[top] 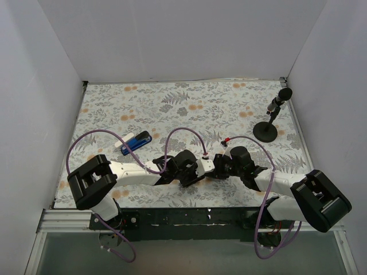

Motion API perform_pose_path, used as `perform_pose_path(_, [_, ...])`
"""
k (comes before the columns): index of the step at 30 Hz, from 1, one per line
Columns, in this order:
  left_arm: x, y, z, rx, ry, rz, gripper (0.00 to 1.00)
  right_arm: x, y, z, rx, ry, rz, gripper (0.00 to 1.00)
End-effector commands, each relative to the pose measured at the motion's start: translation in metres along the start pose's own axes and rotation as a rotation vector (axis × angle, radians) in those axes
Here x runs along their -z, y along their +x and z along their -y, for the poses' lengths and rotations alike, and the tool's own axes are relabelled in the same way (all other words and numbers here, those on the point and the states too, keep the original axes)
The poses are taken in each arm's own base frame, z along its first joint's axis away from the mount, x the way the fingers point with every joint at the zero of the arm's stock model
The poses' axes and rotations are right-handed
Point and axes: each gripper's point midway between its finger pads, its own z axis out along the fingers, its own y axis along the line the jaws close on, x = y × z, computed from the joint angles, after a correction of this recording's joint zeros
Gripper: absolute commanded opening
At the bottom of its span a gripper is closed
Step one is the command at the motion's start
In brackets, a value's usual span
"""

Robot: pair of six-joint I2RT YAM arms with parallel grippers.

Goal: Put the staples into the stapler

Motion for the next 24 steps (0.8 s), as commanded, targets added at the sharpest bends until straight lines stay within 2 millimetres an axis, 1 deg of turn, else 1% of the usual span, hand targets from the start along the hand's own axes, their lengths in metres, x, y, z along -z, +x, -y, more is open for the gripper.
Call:
perform_pose_path(1, [0.01, -0.01, 0.001, 0.002, -0.001, 0.046, 0.34, 0.0, -0.009, -0.018, 0.01, -0.086, 0.037, 0.33])
perform_pose_path(5, [0.01, -0.012, 0.0, 0.002, -0.002, 0.051, 0.34, -0.003, -0.005, -0.019, -0.005, -0.104, 0.015, 0.32])
perform_pose_path(8, [0.01, -0.012, 0.001, 0.002, 0.0, 0.051, 0.34, -0.004, -0.003, -0.021, -0.012, -0.124, 0.009, 0.27])
perform_pose_path(24, [0.011, -0.014, 0.0, -0.001, -0.003, 0.058, 0.34, -0.008, 0.004, -0.023, -0.033, -0.151, -0.021, 0.28])
